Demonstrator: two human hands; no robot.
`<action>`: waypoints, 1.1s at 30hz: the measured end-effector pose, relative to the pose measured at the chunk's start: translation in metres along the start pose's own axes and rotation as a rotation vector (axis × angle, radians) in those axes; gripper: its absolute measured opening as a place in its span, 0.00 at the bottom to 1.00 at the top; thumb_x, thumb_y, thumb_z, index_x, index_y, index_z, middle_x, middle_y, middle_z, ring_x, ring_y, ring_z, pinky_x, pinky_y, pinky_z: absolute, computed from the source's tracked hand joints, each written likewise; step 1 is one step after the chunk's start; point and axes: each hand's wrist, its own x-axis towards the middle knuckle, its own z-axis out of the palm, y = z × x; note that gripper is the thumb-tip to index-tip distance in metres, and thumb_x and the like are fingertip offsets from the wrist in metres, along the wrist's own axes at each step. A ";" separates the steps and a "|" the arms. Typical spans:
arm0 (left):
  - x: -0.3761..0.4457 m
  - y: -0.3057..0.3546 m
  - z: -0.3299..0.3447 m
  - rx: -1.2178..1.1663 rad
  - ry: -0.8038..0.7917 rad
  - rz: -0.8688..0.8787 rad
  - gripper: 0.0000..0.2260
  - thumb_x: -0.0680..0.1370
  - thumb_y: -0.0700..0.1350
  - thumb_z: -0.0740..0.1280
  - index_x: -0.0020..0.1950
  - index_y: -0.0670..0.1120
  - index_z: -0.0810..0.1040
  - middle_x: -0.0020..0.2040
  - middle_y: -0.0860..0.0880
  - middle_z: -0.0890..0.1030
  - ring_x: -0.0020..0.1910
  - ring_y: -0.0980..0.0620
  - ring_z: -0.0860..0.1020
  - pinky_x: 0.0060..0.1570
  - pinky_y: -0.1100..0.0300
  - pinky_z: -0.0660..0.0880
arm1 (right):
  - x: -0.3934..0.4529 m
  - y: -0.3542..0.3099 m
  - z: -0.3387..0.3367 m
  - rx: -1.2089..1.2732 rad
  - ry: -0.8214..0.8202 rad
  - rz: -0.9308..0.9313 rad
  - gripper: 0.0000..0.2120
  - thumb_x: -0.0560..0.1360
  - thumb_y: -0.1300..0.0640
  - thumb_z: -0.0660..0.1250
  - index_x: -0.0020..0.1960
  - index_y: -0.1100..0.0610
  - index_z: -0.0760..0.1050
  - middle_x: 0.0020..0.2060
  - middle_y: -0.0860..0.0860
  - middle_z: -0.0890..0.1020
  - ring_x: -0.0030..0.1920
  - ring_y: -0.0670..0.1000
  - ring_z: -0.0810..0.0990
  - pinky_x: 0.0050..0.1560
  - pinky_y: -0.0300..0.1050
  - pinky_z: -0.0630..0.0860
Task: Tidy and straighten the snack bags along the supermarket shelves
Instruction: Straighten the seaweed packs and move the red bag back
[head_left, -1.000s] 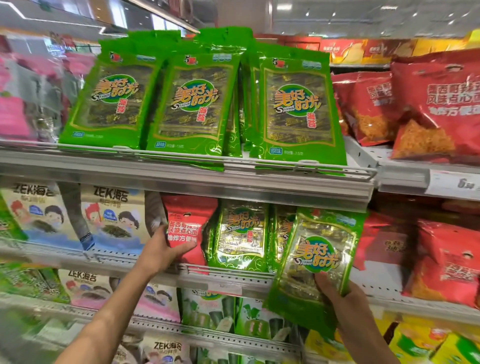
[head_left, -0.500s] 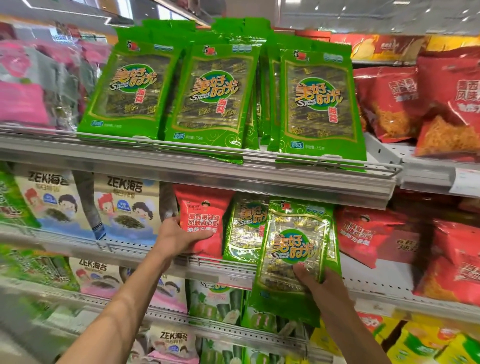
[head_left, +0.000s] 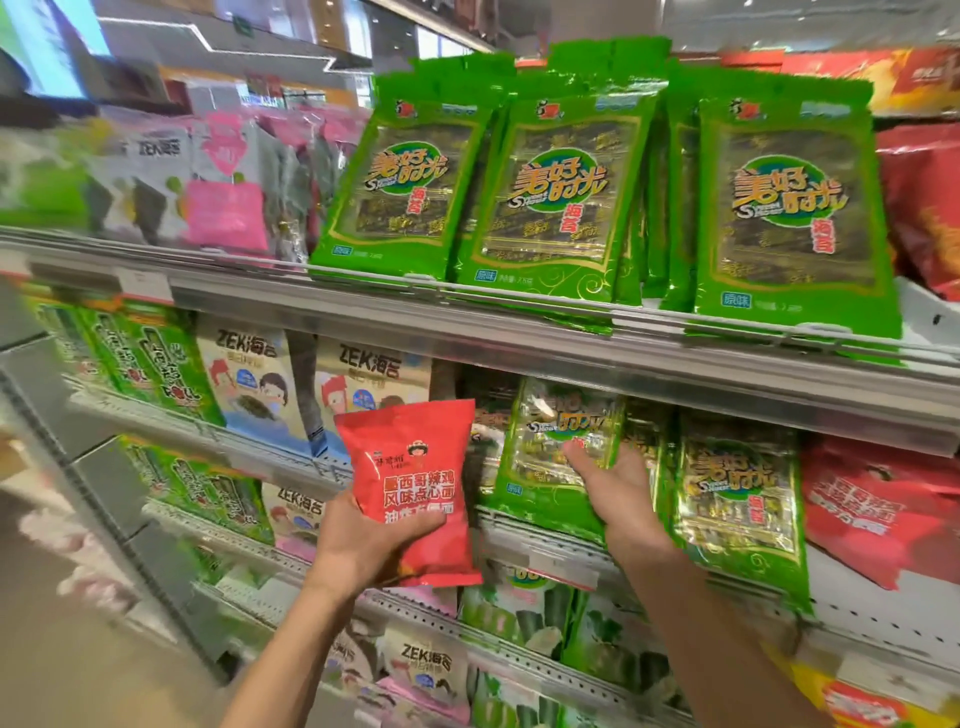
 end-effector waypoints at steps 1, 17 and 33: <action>-0.003 -0.006 -0.006 -0.015 0.011 -0.014 0.19 0.61 0.37 0.83 0.50 0.43 0.83 0.44 0.47 0.87 0.43 0.50 0.86 0.45 0.57 0.81 | 0.004 -0.002 0.013 -0.011 0.007 -0.008 0.41 0.76 0.44 0.73 0.80 0.59 0.59 0.77 0.56 0.67 0.76 0.58 0.66 0.72 0.50 0.64; -0.029 -0.036 -0.042 -0.103 0.086 -0.147 0.20 0.62 0.31 0.81 0.49 0.43 0.80 0.41 0.49 0.85 0.37 0.54 0.83 0.34 0.66 0.78 | 0.010 0.000 0.094 -0.479 -0.034 0.006 0.35 0.82 0.50 0.67 0.78 0.65 0.54 0.72 0.63 0.72 0.70 0.65 0.73 0.69 0.58 0.71; -0.048 0.016 0.097 -0.146 -0.198 0.035 0.18 0.64 0.37 0.81 0.50 0.46 0.81 0.42 0.52 0.87 0.39 0.56 0.85 0.33 0.70 0.77 | -0.037 0.031 -0.090 0.017 0.063 -0.112 0.12 0.81 0.65 0.67 0.64 0.65 0.77 0.45 0.55 0.85 0.43 0.52 0.85 0.44 0.40 0.82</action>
